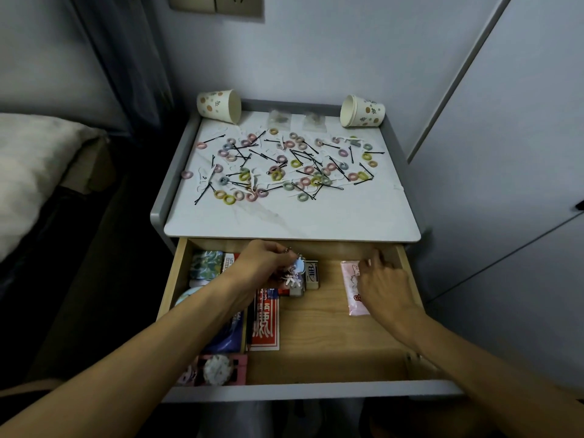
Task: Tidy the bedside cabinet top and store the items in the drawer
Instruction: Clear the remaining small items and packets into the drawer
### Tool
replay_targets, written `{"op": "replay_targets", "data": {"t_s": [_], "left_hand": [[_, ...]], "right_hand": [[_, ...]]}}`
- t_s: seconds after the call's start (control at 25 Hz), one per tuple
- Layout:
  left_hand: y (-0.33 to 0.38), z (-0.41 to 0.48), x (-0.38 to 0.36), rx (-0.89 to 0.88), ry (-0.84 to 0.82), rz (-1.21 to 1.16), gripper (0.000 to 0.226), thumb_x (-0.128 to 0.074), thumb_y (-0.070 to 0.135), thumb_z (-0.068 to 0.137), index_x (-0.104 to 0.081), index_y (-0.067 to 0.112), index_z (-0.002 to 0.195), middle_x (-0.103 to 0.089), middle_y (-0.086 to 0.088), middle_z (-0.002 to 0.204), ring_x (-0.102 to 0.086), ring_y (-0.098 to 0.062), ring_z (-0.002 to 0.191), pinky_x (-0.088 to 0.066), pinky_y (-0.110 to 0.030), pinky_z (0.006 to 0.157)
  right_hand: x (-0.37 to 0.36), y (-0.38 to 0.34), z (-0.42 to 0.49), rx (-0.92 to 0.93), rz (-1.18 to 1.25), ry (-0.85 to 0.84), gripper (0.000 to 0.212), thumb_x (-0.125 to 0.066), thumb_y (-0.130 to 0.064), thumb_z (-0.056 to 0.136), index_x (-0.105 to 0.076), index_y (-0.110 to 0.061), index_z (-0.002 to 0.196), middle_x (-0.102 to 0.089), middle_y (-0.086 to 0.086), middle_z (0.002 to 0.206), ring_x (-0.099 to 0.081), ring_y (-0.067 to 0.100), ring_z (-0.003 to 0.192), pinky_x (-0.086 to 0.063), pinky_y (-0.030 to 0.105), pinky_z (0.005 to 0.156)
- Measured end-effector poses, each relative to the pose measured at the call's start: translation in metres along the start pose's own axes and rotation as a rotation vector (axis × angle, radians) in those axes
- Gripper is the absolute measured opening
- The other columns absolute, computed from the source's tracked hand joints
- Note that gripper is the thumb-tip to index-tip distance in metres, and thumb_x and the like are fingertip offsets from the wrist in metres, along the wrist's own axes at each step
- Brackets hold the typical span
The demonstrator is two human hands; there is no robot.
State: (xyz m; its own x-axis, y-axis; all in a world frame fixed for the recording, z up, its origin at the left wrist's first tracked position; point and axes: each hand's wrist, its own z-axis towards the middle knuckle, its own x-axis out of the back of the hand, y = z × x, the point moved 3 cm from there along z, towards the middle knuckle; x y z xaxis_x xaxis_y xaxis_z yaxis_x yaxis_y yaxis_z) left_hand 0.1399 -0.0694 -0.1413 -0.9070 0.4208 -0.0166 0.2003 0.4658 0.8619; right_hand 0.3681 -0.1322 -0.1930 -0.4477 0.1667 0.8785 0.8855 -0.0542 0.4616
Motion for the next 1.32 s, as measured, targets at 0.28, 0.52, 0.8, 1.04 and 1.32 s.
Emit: {"op": "replay_targets", "data": {"t_s": [0.28, 0.52, 0.8, 1.04, 1.32], "left_hand": [[-0.002, -0.002, 0.001, 0.017, 0.010, -0.003, 0.008, -0.062, 0.012, 0.093, -0.068, 0.008, 0.089, -0.066, -0.008, 0.084, -0.065, -0.018, 0.074, -0.054, -0.027, 0.059], [-0.004, 0.000, 0.001, 0.046, 0.006, -0.049, 0.006, -0.065, 0.010, 0.092, -0.068, 0.007, 0.090, -0.067, -0.006, 0.080, -0.067, -0.014, 0.067, -0.055, -0.026, 0.056], [-0.017, 0.007, -0.006, 0.132, 0.018, -0.229, 0.005, -0.069, 0.006, 0.086, -0.068, 0.005, 0.091, -0.067, -0.005, 0.073, -0.064, -0.012, 0.061, -0.050, -0.022, 0.049], [-0.029, 0.012, -0.011, 0.254, -0.044, -0.374, 0.004, -0.067, 0.008, 0.086, -0.070, 0.009, 0.085, -0.072, -0.004, 0.077, -0.066, -0.015, 0.069, -0.049, -0.027, 0.067], [-0.028, 0.021, 0.011, 0.027, 0.029, 0.138, 0.007, -0.076, 0.008, 0.080, -0.074, 0.011, 0.086, -0.074, 0.000, 0.075, -0.068, -0.014, 0.076, -0.051, -0.020, 0.066]], "right_hand": [[-0.002, 0.005, -0.001, 0.032, 0.030, -0.064, 0.059, -0.074, -0.020, 0.079, -0.049, -0.007, 0.131, -0.048, 0.015, 0.132, -0.066, 0.021, 0.093, -0.045, 0.025, 0.064], [0.017, 0.004, -0.002, 0.124, 0.227, 0.098, 0.048, -0.069, -0.019, 0.086, -0.052, -0.013, 0.130, -0.051, 0.008, 0.129, -0.064, 0.019, 0.099, -0.052, 0.025, 0.078], [0.065, -0.040, -0.014, -0.011, 1.981, -0.274, 0.023, -0.071, -0.026, 0.087, -0.067, -0.012, 0.105, -0.073, 0.006, 0.098, -0.071, 0.017, 0.088, -0.057, 0.028, 0.073], [0.071, -0.052, -0.009, -0.175, 2.037, -0.386, 0.038, -0.080, 0.001, 0.073, -0.059, -0.006, 0.104, -0.071, 0.013, 0.090, -0.074, 0.021, 0.075, -0.058, 0.028, 0.061], [0.049, -0.071, -0.021, -0.152, 1.783, -0.690, 0.021, -0.074, -0.002, 0.080, -0.062, -0.011, 0.095, -0.071, 0.010, 0.100, -0.073, 0.013, 0.073, -0.060, 0.025, 0.065]]}}
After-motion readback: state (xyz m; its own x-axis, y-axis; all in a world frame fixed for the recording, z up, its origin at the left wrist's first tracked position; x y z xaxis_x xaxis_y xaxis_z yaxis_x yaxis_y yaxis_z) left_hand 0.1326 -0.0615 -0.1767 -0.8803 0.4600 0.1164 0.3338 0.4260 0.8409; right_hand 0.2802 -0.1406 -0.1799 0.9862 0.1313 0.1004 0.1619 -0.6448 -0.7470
